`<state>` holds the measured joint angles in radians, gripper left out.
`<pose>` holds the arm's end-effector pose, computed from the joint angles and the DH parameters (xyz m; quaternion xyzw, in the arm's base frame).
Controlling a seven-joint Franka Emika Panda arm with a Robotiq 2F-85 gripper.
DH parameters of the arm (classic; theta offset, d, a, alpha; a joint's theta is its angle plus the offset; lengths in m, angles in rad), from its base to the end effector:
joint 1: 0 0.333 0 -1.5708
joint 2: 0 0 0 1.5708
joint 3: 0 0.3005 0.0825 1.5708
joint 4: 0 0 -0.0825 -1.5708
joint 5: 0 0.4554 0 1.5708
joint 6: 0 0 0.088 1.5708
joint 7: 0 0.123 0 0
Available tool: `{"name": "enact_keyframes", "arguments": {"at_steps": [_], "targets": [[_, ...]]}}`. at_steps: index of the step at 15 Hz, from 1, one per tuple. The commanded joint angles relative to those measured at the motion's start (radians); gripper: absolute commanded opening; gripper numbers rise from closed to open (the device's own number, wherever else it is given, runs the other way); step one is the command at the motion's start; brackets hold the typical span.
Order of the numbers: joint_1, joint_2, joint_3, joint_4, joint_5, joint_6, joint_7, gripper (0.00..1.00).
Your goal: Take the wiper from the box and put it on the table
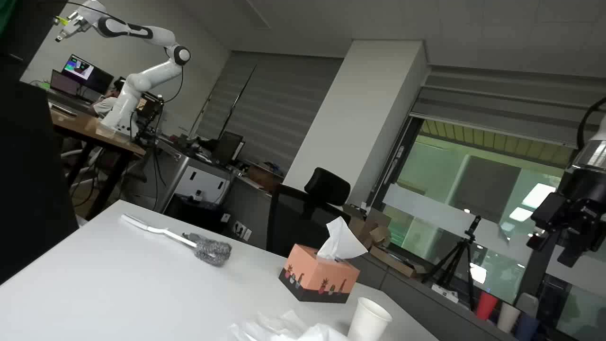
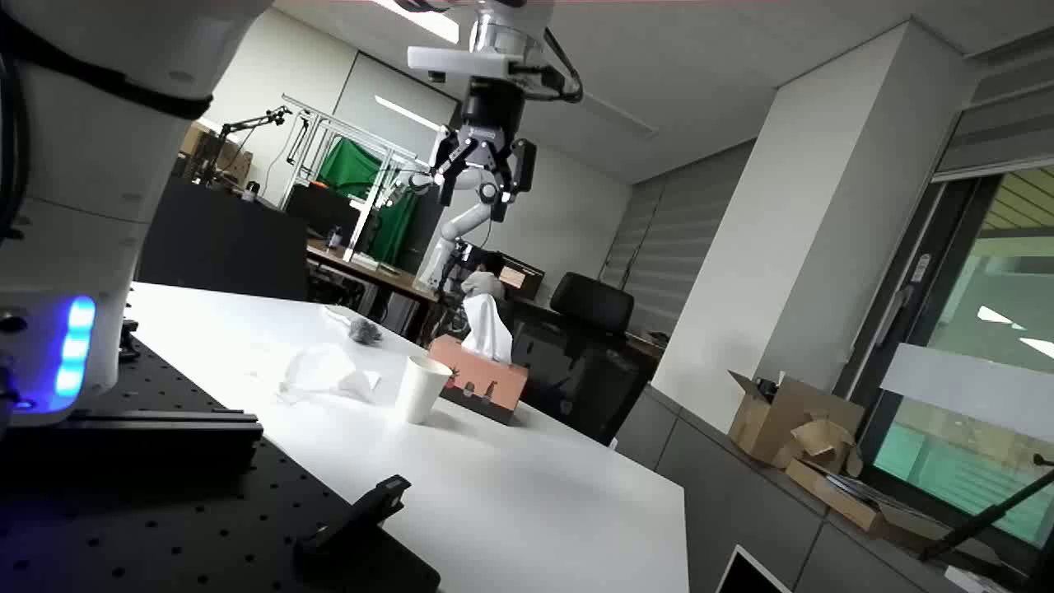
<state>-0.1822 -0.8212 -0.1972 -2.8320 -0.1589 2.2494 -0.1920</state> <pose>0.3748 -0.1364 0.3753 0.9928 -0.0282 0.1139 0.0252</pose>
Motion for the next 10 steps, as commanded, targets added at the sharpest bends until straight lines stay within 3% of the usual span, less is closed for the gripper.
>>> {"name": "enact_keyframes", "arguments": {"at_steps": [1, 10], "targets": [[-0.001, 0.001, 0.002, 0.001, 0.003, -0.010, -0.002, 1.00], [-0.001, 0.012, 0.003, -0.005, 0.003, -0.012, -0.002, 1.00]]}}
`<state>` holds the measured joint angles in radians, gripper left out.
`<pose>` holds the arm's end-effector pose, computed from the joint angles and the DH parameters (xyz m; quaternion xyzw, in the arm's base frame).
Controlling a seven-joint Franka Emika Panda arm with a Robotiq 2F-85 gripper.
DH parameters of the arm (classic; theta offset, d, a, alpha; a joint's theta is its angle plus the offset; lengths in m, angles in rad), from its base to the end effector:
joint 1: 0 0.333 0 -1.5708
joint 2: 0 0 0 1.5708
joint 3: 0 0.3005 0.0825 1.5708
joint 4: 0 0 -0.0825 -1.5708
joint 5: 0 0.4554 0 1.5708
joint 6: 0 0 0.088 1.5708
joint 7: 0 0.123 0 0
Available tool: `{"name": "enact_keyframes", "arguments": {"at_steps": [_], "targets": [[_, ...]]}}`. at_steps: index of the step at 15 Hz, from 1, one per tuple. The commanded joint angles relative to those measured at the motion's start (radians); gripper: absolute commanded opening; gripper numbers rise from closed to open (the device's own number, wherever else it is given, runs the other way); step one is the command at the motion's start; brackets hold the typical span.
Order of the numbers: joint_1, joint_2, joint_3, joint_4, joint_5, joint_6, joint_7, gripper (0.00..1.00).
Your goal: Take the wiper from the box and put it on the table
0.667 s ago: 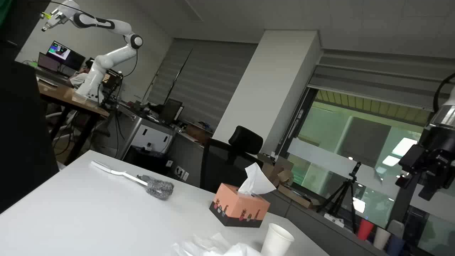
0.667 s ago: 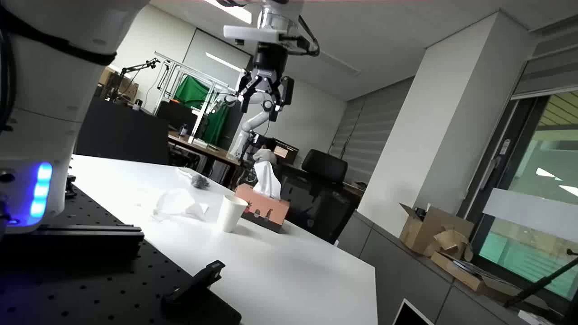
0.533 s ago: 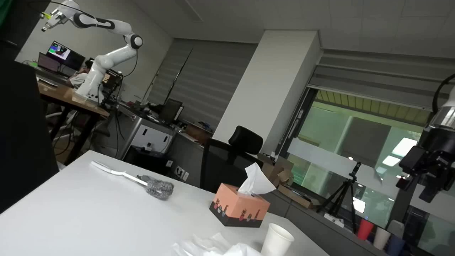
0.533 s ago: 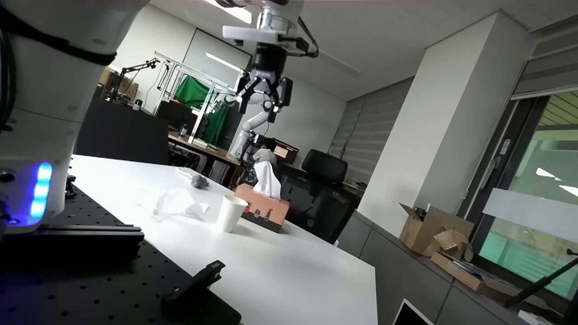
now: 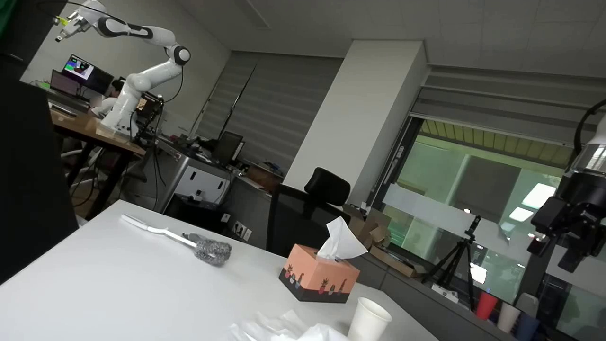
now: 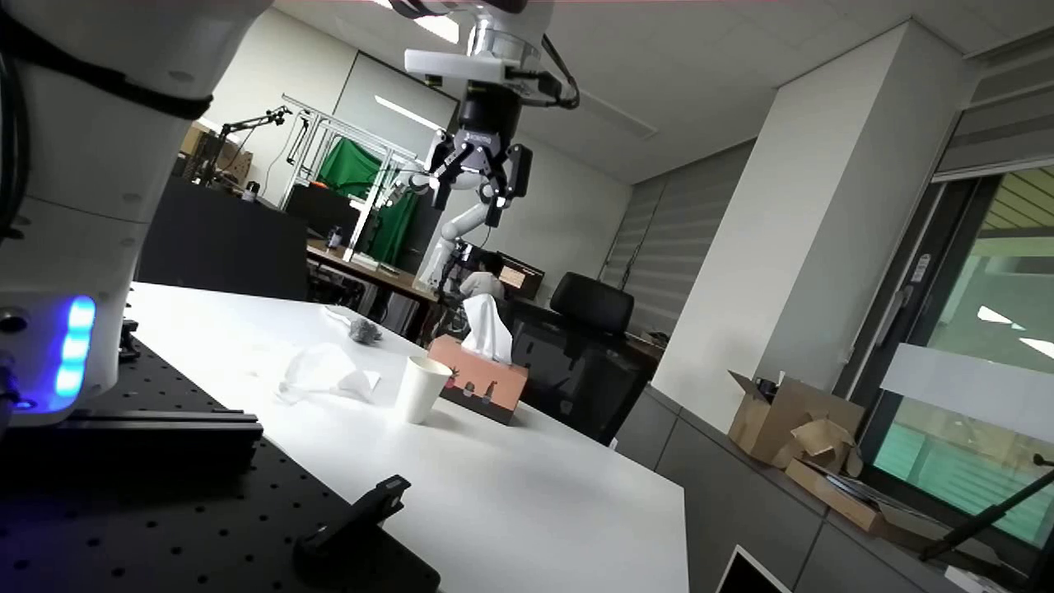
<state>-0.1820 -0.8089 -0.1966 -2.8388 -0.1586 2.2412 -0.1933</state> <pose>0.3732 -0.1351 0.3658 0.9943 -0.0268 0.1007 0.0225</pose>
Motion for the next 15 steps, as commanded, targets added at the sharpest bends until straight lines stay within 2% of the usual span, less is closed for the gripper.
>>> {"name": "enact_keyframes", "arguments": {"at_steps": [1, 3, 6, 12, 13, 15], "targets": [[-0.001, 0.000, 0.002, 0.002, 0.002, -0.004, -0.001, 1.00], [-0.001, 0.000, 0.002, 0.002, 0.002, -0.004, -0.001, 1.00], [0.005, 0.083, -0.012, 0.033, -0.003, 0.078, -0.015, 1.00], [0.042, 0.430, -0.033, 0.156, 0.031, 0.365, -0.042, 1.00], [0.056, 0.490, -0.037, 0.183, 0.038, 0.398, -0.070, 1.00], [0.106, 0.614, -0.061, 0.258, 0.058, 0.416, -0.208, 1.00]]}}
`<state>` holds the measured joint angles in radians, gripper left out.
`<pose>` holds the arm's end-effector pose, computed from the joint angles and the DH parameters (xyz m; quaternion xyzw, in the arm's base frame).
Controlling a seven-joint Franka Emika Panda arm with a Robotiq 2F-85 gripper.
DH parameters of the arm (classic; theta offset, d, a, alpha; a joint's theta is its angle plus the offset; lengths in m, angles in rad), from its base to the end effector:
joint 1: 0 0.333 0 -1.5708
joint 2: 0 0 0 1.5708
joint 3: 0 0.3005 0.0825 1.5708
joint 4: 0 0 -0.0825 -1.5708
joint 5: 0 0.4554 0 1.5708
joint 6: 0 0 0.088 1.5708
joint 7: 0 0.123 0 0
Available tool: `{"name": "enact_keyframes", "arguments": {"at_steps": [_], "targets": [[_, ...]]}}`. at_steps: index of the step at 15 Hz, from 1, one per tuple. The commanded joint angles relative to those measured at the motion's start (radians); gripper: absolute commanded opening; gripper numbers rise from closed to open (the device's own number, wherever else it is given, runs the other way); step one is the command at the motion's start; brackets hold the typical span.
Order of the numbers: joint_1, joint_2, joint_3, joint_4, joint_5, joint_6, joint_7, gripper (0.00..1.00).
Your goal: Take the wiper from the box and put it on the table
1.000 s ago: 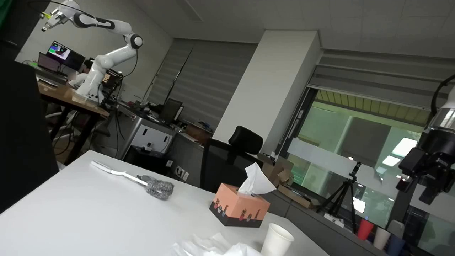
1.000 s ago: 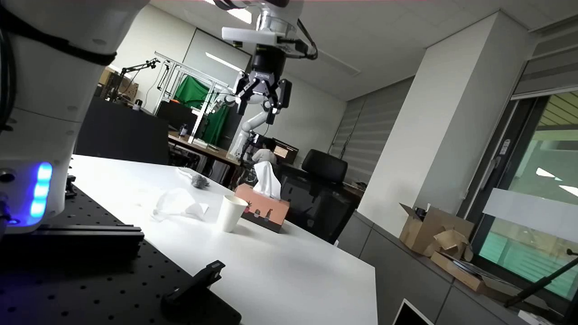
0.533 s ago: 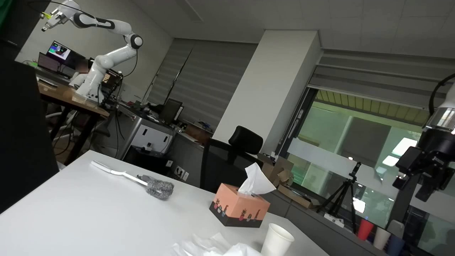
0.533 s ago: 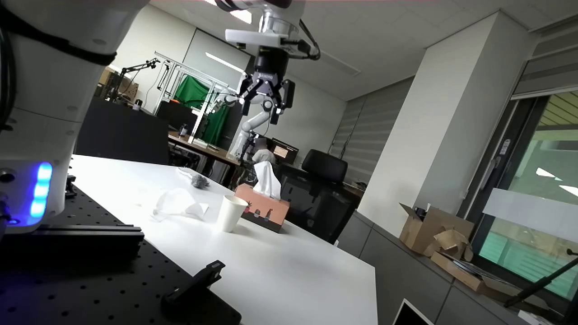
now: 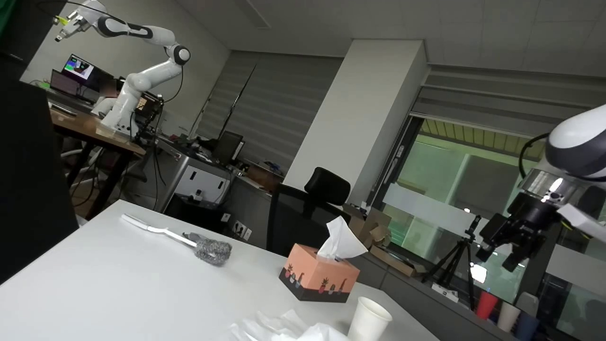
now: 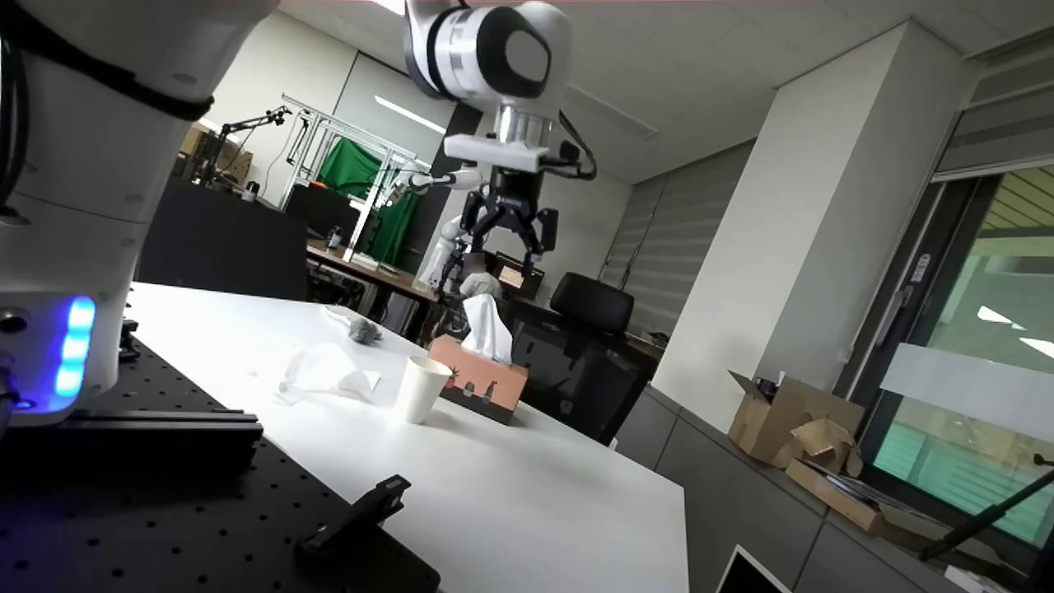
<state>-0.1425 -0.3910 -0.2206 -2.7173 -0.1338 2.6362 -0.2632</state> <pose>0.4445 -0.1549 0.2959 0.9884 0.0053 0.1450 0.0452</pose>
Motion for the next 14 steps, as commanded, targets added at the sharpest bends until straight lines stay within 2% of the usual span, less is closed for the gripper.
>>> {"name": "enact_keyframes", "arguments": {"at_steps": [1, 3, 7, 8, 10, 14], "targets": [[0.061, 0.258, -0.021, 0.178, 0.009, 0.037, -0.165, 1.00], [0.060, 0.385, 0.000, 0.278, -0.016, 0.045, -0.230, 1.00], [0.044, 0.602, 0.050, 0.514, -0.195, 0.025, -0.230, 1.00], [0.030, 0.497, 0.056, 0.378, -0.142, 0.058, -0.213, 1.00], [0.030, 0.582, 0.070, 0.468, -0.177, 0.053, -0.213, 1.00], [0.028, 0.611, 0.071, 0.502, -0.190, 0.049, -0.220, 1.00]]}}
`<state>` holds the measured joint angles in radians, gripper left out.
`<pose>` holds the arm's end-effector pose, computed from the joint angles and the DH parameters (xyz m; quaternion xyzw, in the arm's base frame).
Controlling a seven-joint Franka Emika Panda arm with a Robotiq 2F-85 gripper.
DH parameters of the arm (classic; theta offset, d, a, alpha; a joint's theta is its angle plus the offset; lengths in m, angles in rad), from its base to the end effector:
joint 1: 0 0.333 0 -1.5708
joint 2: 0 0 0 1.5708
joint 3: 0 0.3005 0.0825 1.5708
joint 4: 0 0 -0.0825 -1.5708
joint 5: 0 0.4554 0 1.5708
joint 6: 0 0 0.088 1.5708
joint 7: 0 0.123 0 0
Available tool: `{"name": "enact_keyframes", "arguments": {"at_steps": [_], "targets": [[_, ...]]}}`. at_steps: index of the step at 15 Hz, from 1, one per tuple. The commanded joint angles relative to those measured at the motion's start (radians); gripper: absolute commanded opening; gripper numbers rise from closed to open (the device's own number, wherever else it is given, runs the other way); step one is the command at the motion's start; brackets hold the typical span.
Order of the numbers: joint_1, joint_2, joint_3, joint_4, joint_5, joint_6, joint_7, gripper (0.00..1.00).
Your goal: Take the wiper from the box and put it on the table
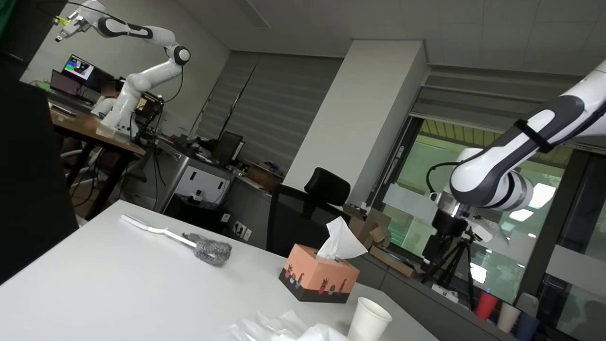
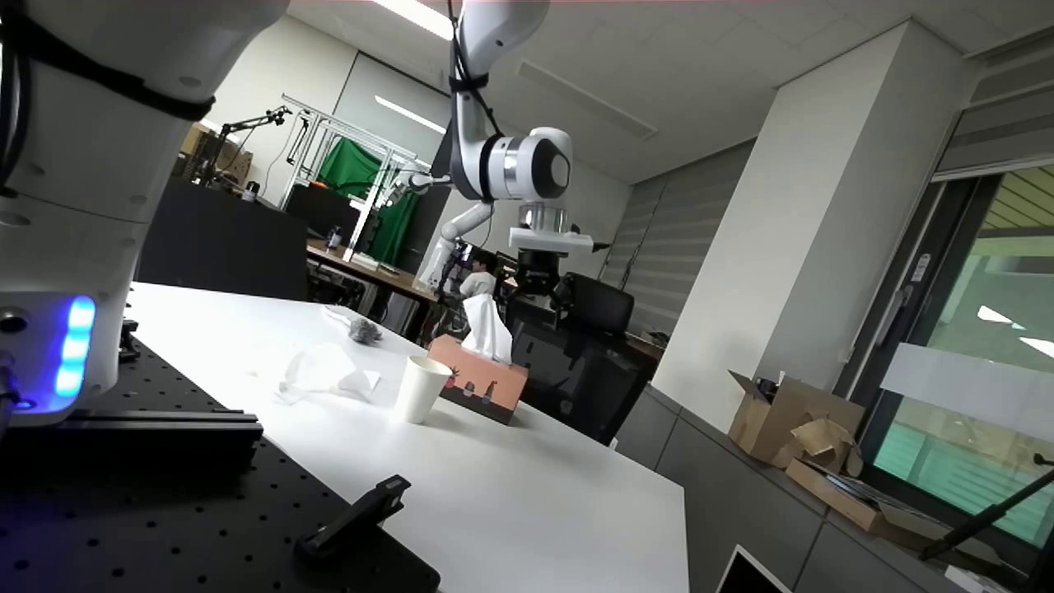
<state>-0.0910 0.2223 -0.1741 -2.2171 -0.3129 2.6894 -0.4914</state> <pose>0.5989 -0.1564 0.2171 0.9563 0.2444 0.0755 0.1416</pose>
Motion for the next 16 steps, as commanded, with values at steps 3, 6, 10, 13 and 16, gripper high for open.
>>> {"name": "enact_keyframes", "arguments": {"at_steps": [3, 6, 10, 13, 16], "targets": [[-0.024, -0.003, 0.024, 0.002, -0.012, -0.005, 0.007, 1.00], [-0.025, -0.003, 0.024, 0.002, -0.012, -0.005, 0.007, 1.00], [-0.025, -0.003, 0.024, 0.002, -0.012, -0.006, 0.007, 1.00], [-0.003, 0.054, 0.015, 0.063, -0.091, 0.016, 0.047, 1.00], [-0.015, 0.123, 0.057, 0.123, -0.112, 0.121, -0.046, 1.00]]}}
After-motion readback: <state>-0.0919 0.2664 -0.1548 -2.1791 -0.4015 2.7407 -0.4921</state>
